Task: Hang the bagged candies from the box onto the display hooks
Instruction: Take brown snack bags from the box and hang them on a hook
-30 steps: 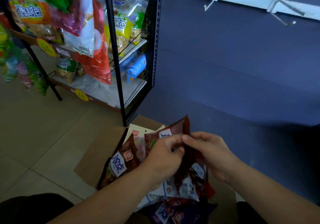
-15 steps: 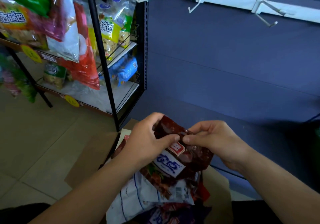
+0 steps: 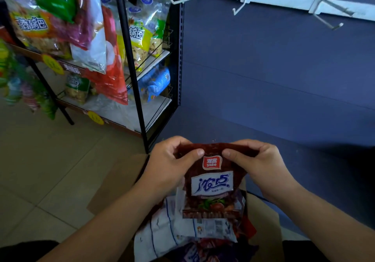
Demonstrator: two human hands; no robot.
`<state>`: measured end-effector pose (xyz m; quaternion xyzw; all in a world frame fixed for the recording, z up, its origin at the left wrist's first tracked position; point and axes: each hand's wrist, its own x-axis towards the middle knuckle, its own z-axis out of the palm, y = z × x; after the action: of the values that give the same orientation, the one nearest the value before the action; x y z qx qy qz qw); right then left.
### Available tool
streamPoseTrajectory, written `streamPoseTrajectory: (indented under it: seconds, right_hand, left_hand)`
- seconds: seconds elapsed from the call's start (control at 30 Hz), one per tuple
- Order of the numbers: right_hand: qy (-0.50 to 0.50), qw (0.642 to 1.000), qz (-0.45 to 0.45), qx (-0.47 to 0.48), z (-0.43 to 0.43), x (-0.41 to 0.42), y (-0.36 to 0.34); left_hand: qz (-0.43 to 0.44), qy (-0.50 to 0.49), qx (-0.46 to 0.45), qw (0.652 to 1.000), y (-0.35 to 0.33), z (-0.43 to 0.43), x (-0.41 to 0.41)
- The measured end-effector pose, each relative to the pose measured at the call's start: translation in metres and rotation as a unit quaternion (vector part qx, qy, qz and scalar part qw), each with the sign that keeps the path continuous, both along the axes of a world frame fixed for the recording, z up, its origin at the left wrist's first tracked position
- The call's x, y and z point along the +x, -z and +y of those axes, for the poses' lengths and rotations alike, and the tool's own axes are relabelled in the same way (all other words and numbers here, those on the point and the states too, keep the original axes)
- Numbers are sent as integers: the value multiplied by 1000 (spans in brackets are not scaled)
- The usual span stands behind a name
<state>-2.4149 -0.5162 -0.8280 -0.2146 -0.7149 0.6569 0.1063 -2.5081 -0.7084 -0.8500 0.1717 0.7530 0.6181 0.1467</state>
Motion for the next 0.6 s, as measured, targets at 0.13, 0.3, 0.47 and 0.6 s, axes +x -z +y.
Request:
streamPoseTrajectory:
  seconds: [0.13,0.3,0.47,0.6]
  right_hand:
    - [21,998,-24,48,-10,-1,19]
    - [-31,988,-14,150,-27,-1,40]
    - [-35,986,-16,159,-36,-2,61]
    - [-23,989,-12,147,-41,-2,62]
  left_hand:
    - [13,-34,-126,991,53,-47,-27]
    - [12,9,-267,964,109,-88,-9]
    - [6,77,-276,958,133,-88,13]
    - [49,22,-319,946,129,-89,6]
